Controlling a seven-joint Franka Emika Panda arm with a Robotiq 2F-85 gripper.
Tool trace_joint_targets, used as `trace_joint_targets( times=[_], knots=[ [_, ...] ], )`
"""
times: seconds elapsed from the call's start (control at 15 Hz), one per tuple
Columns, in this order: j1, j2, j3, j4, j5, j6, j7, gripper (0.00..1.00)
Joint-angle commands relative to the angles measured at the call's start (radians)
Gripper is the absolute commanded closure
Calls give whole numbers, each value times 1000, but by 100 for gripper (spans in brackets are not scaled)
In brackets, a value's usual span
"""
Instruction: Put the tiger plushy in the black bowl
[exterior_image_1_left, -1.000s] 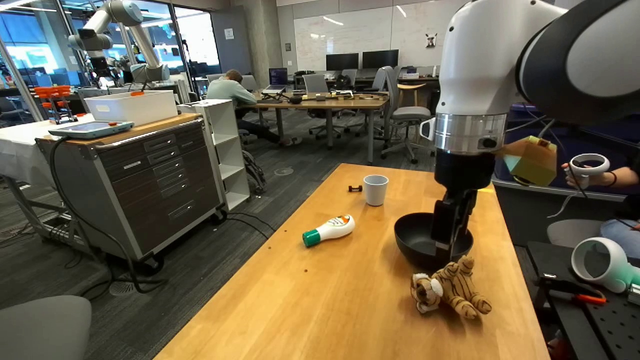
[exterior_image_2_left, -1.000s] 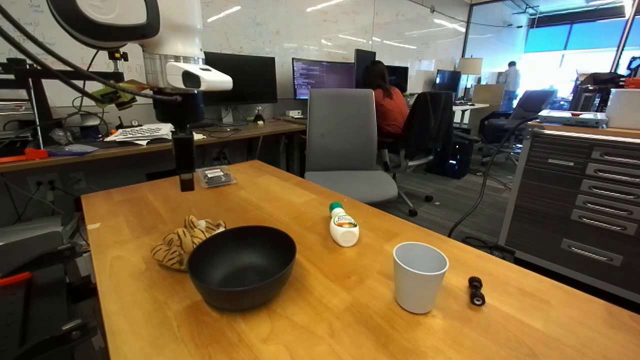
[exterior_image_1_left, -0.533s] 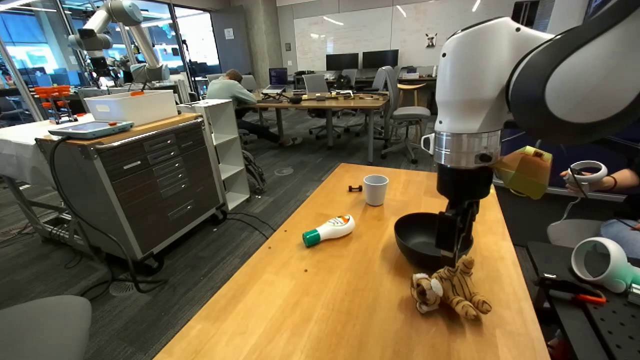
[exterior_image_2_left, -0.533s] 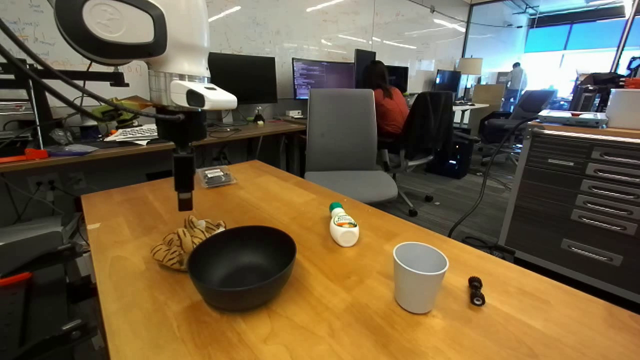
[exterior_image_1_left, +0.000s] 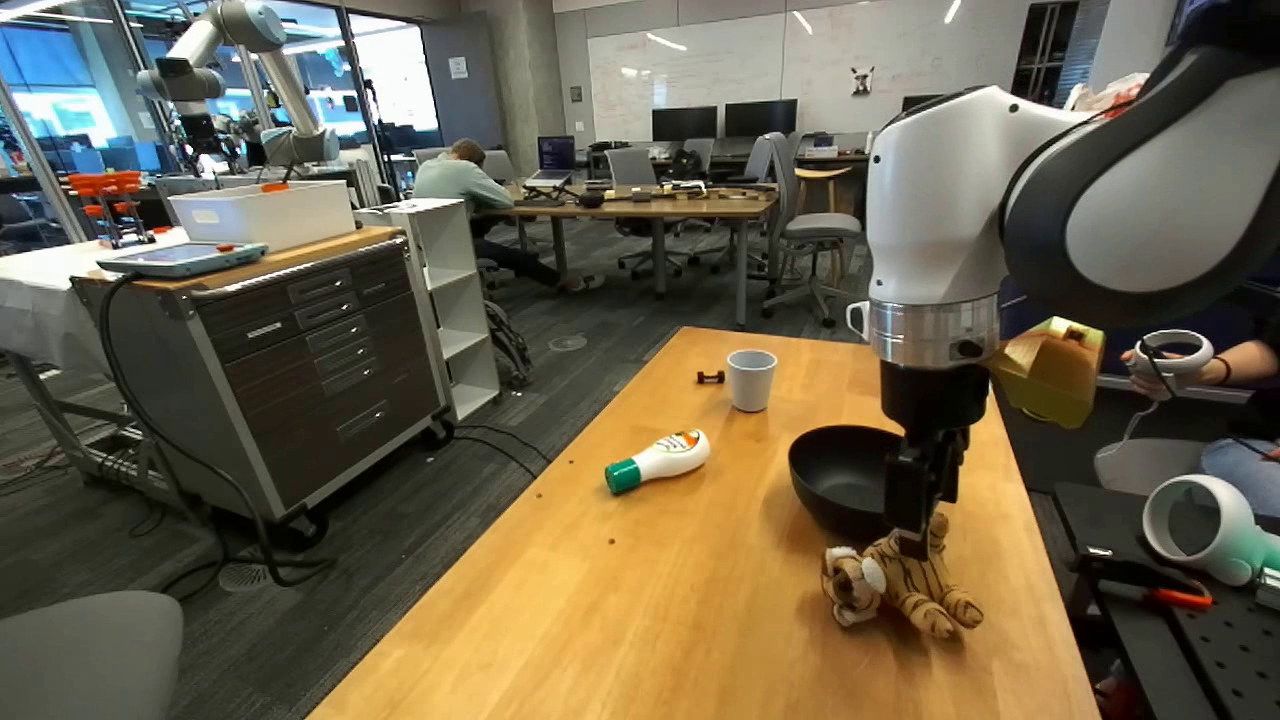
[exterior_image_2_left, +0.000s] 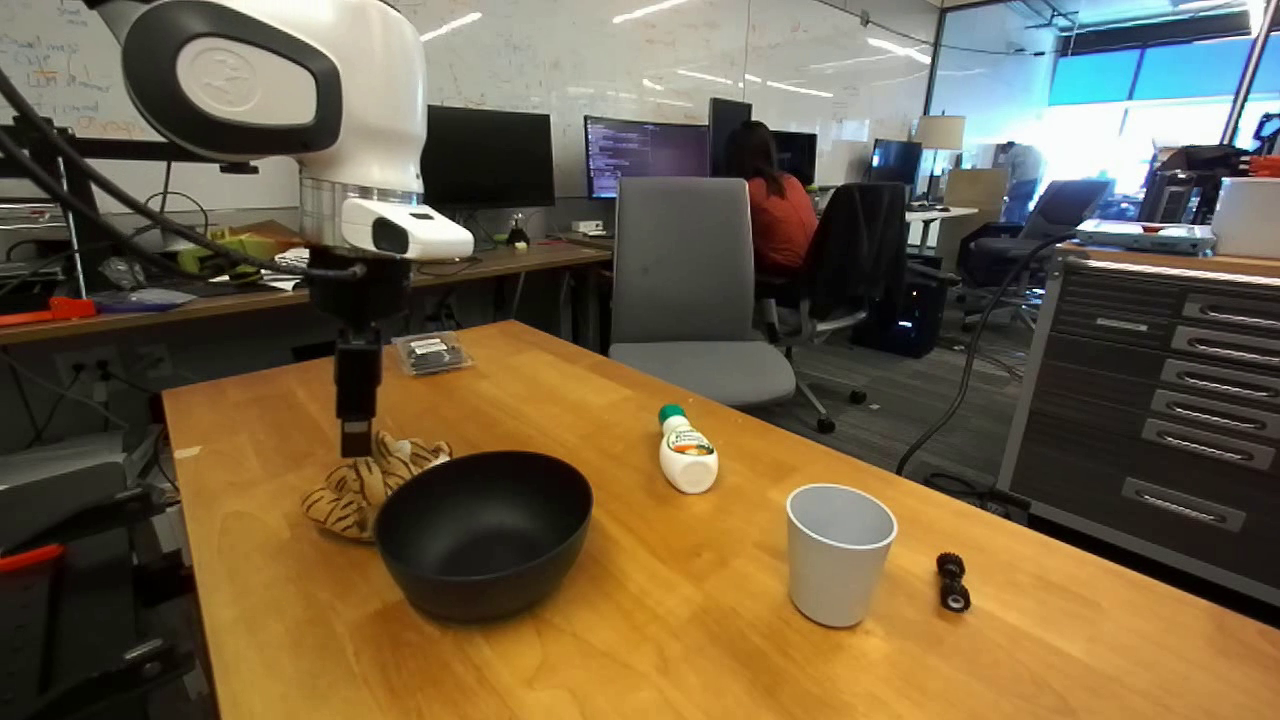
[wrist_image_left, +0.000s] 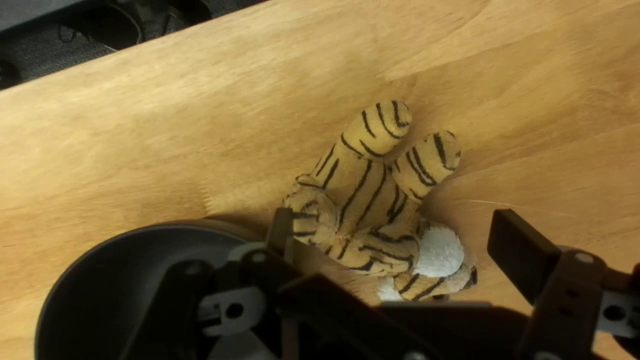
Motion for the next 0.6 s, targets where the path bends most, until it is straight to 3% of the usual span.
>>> trace_joint_targets(
  times=[0.0, 0.13, 0.2, 0.33, 0.4, 0.53],
  knots=[
    [2, 20, -9, 4, -16, 36, 9, 0],
    [2, 27, -11, 5, -15, 47, 10, 0],
    [2, 29, -12, 6, -17, 51, 11, 5],
    [2, 33, -14, 6, -15, 54, 9, 29],
    [2, 33, -14, 6, -15, 56, 8, 30],
    [3, 33, -16, 6, -15, 58, 8, 46]
  ],
)
